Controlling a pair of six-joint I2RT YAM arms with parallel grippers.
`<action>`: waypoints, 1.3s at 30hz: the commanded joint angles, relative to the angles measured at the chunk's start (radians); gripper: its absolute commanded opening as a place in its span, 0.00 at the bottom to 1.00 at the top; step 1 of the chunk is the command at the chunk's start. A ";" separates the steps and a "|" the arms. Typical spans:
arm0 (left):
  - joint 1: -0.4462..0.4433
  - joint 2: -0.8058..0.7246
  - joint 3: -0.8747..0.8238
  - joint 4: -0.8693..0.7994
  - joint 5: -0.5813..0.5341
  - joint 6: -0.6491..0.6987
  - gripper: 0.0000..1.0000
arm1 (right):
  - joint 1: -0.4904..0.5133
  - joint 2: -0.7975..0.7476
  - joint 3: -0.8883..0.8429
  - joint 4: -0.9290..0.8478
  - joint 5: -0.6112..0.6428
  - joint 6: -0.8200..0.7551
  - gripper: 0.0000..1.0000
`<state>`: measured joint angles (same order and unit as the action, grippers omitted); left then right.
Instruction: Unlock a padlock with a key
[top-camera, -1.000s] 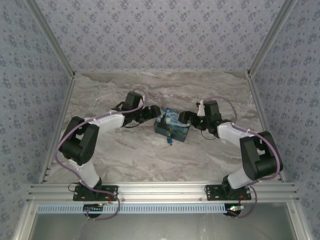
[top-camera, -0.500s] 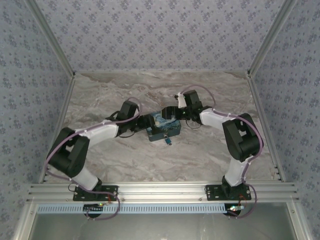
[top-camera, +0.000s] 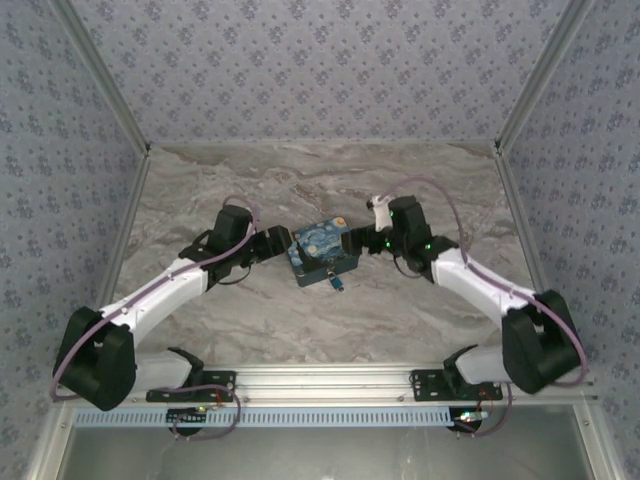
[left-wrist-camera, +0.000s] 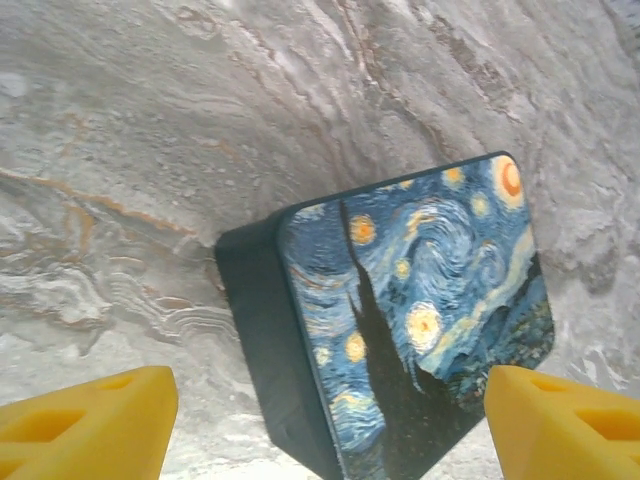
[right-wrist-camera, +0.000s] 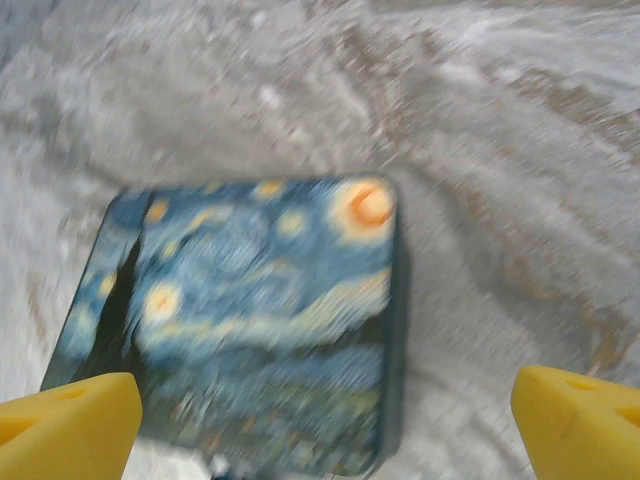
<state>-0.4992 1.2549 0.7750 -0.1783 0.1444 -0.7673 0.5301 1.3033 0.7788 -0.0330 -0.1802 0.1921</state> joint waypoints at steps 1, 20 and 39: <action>0.015 0.008 0.057 -0.088 -0.042 0.053 0.83 | 0.122 -0.056 -0.087 -0.082 0.228 -0.033 0.92; 0.025 0.215 0.043 0.061 0.067 0.041 0.88 | 0.266 0.105 -0.202 0.183 0.172 -0.033 0.62; 0.025 0.256 0.024 0.097 0.072 0.022 0.90 | 0.206 0.239 -0.217 0.284 0.019 -0.091 0.45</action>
<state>-0.4774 1.4986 0.8082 -0.1001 0.1978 -0.7444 0.7406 1.5211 0.5484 0.2237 -0.1368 0.1184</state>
